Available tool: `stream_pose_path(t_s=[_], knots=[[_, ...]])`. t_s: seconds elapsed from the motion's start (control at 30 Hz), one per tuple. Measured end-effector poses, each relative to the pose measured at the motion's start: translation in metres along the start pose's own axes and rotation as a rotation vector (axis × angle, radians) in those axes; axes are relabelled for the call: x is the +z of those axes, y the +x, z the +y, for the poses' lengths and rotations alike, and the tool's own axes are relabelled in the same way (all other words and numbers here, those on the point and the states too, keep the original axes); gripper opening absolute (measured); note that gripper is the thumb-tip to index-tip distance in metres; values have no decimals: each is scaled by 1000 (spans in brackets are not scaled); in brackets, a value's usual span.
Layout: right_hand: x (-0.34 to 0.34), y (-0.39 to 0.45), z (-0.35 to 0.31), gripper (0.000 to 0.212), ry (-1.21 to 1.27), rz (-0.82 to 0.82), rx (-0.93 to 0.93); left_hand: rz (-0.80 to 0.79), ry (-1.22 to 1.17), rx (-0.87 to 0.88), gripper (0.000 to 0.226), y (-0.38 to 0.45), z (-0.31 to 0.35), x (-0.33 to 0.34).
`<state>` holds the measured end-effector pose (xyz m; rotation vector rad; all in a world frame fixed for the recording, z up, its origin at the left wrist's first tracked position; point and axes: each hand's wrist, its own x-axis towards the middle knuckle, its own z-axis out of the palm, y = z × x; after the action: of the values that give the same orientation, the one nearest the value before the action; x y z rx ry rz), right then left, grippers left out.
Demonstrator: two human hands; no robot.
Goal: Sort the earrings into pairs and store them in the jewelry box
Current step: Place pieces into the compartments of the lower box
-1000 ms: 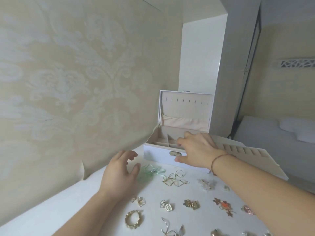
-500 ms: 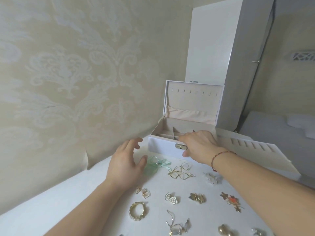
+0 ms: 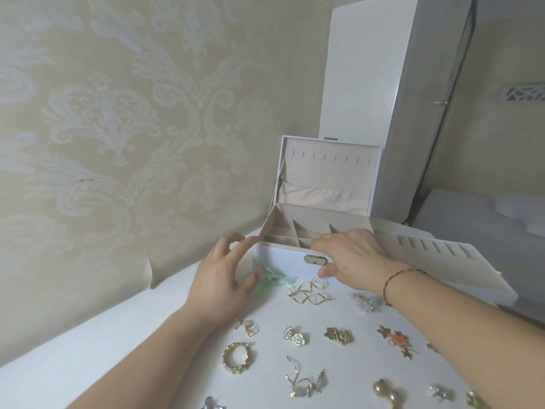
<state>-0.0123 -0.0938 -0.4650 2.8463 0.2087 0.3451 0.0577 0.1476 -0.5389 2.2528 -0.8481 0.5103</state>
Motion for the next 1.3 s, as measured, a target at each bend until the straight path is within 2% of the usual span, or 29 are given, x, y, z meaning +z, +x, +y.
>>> stream_pose_path(t_s=[0.1,0.2,0.33,0.4,0.47,0.53,0.63,0.73,0.83,0.9,1.0,1.13,1.3], knots=[[0,-2,1,29,28,15,-7,-110,81,11,50,1,-4,4],[1,-6,0,36,6,45,-18,-152,30,12,46,1,-7,6],[-12,-10,-24,30,-3,362,-183,-62,-34,-24,39,3,-7,4],[-21,-1,-47,30,24,214,-217,-90,51,-30,38,3,-4,3],[-19,13,-65,33,36,-42,-127,-165,97,-17,47,2,-1,2],[-13,22,-75,35,-5,-130,-80,-192,77,-18,38,3,0,3],[0,32,-85,22,-39,-164,-63,-177,-60,-83,8,4,0,3],[1,34,-92,16,-71,-133,-61,-169,-207,-154,16,2,-1,1],[3,28,-90,18,-59,-92,-108,-35,-291,-81,31,1,3,-2],[-7,18,-80,20,84,-86,-109,4,-320,-24,48,1,6,-5],[-31,6,-51,16,327,-74,-9,-118,-220,65,71,1,5,-3],[-55,8,-5,10,683,-19,128,-266,-12,145,73,1,4,4],[-61,40,15,14,1023,120,319,-190,-22,161,58,6,10,0]])
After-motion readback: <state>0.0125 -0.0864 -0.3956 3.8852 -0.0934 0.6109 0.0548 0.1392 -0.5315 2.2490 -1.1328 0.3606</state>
